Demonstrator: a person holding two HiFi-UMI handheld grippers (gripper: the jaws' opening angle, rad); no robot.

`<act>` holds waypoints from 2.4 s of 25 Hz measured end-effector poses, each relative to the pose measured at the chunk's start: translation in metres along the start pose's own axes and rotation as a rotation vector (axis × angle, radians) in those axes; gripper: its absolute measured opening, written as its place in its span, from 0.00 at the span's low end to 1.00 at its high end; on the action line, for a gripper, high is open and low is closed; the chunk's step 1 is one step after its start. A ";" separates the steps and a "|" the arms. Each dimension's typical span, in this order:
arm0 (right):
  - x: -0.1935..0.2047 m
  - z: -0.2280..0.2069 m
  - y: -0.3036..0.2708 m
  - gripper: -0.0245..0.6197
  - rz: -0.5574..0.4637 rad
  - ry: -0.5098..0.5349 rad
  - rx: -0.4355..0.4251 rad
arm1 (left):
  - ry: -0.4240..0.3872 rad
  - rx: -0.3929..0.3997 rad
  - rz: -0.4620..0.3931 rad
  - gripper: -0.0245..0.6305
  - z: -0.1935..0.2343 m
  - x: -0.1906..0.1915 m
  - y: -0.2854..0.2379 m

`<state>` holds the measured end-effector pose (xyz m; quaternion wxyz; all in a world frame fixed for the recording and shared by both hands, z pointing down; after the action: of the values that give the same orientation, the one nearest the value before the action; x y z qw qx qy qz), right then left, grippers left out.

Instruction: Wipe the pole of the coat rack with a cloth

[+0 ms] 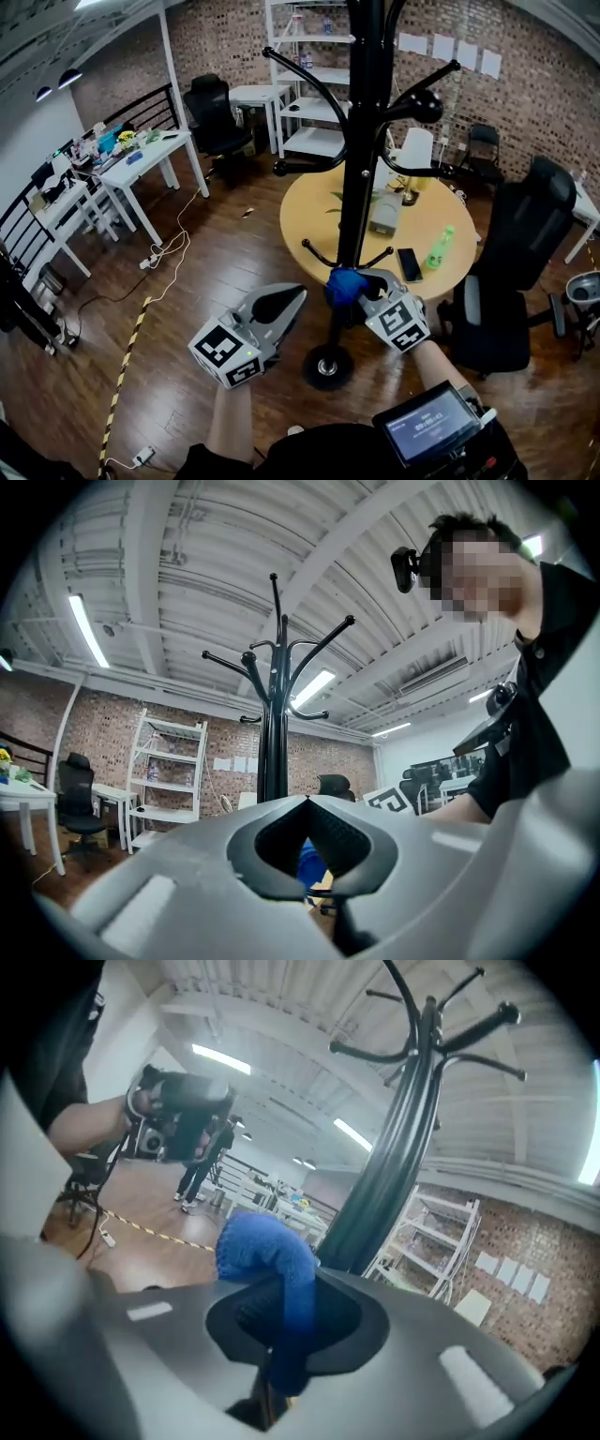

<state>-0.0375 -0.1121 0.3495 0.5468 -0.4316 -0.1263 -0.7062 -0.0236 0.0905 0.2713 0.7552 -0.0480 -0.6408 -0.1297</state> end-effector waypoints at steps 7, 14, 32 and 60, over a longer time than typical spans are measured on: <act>-0.105 -0.078 0.034 0.11 -0.216 0.133 0.203 | -0.029 0.007 -0.038 0.04 0.003 -0.012 0.004; -0.199 -0.140 0.096 0.11 -0.469 0.150 0.542 | -0.069 0.006 -0.076 0.04 0.002 -0.029 0.018; -0.232 -0.128 0.137 0.11 -0.594 0.124 0.587 | -0.097 0.044 -0.074 0.04 -0.001 -0.040 0.023; -0.002 0.060 0.060 0.11 0.141 -0.280 -0.158 | 0.017 0.159 -0.022 0.04 0.017 -0.001 0.041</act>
<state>0.0438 -0.0945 0.3661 0.5364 -0.5751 -0.1146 -0.6070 -0.0296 0.1342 0.2771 0.7606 0.0203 -0.6430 -0.0873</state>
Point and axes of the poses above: the fingertips, and each gripper's own axes: y backward along the fingers, z to its left, x out of its underside, the point moved 7 cm from there along y, backward along the fingers, and after that the axes turned 11 degrees about y, right-handed, at the moved point
